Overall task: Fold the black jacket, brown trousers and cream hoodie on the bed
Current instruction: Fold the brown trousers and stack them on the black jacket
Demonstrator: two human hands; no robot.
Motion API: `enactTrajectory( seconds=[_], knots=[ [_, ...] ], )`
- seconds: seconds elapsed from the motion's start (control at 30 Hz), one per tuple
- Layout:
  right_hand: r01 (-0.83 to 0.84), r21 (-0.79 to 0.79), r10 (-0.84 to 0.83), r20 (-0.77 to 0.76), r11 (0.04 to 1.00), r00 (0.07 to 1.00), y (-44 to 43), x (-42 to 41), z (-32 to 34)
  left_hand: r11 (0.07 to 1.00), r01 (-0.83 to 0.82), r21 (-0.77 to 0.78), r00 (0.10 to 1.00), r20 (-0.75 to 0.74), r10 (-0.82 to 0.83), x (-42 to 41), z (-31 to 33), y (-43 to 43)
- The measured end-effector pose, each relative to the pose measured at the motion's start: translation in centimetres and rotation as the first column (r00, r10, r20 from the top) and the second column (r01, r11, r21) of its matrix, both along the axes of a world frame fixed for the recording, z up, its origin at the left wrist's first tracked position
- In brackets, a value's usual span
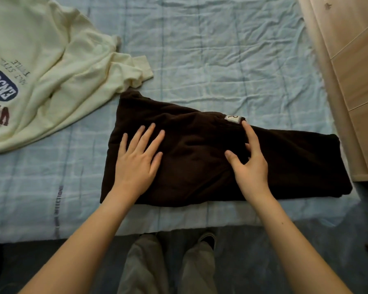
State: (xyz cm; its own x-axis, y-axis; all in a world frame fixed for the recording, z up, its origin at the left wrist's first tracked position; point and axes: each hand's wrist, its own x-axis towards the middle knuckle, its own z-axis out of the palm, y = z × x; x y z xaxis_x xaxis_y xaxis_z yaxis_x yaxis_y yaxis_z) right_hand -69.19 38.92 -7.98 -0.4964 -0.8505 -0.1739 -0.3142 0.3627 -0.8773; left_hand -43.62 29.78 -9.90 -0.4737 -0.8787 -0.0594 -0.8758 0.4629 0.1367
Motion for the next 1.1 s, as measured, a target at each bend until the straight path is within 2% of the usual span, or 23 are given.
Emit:
enactTrajectory(
  seconds=[0.13, 0.27, 0.37, 0.47, 0.63, 0.73, 0.87, 1.0, 1.03, 1.1],
  knots=[
    [-0.047, -0.022, 0.048, 0.039, 0.999, 0.998, -0.1, 1.1, 0.6, 1.000, -0.016, -0.015, 0.999, -0.043, 0.015, 2.4, -0.2, -0.7],
    [-0.100, -0.056, 0.104, 0.076, 0.993, 0.992, -0.9, 2.3, 0.2, 0.997, -0.063, 0.042, 0.982, -0.174, 0.070, 4.5, -0.4, -1.5],
    [-0.046, -0.053, 0.052, 0.111, 0.998, 0.993, -0.9, 2.5, 0.1, 0.996, -0.059, 0.063, 0.978, -0.195, 0.071, 4.4, -0.1, -1.3],
    [0.004, -0.124, 0.002, 0.045, 0.992, 0.999, 0.0, 0.4, 1.2, 0.999, 0.023, 0.028, 0.986, -0.168, -0.018, 2.4, 1.0, -0.6],
    [0.089, -0.175, -0.096, -0.034, 0.981, 0.995, 3.7, -8.1, 3.5, 0.961, 0.275, -0.034, 0.953, -0.123, -0.277, -4.2, 2.6, 1.3],
    [0.158, -0.155, -0.167, -0.047, 0.975, 0.985, 6.5, -14.1, 3.8, 0.933, 0.358, -0.042, 0.929, -0.083, -0.360, -10.0, 3.1, 2.3],
    [0.227, -0.110, -0.236, -0.077, 0.968, 0.969, 9.4, -21.3, 2.3, 0.925, 0.378, -0.036, 0.925, -0.025, -0.379, -16.6, 2.2, 3.7],
    [0.228, -0.005, -0.228, -0.106, 0.974, 0.968, 8.8, -23.1, -0.8, 0.929, 0.371, 0.005, 0.928, 0.044, -0.371, -18.9, -0.7, 4.7],
    [0.214, 0.031, -0.208, -0.137, 0.976, 0.968, 8.5, -22.9, -1.1, 0.931, 0.365, 0.013, 0.930, 0.045, -0.365, -19.0, -1.2, 4.6],
    [0.201, 0.092, -0.165, -0.300, 0.975, 0.940, 8.3, -22.5, -1.0, 0.932, 0.363, 0.015, 0.930, 0.049, -0.363, -18.9, -1.8, 4.2]
  ],
)
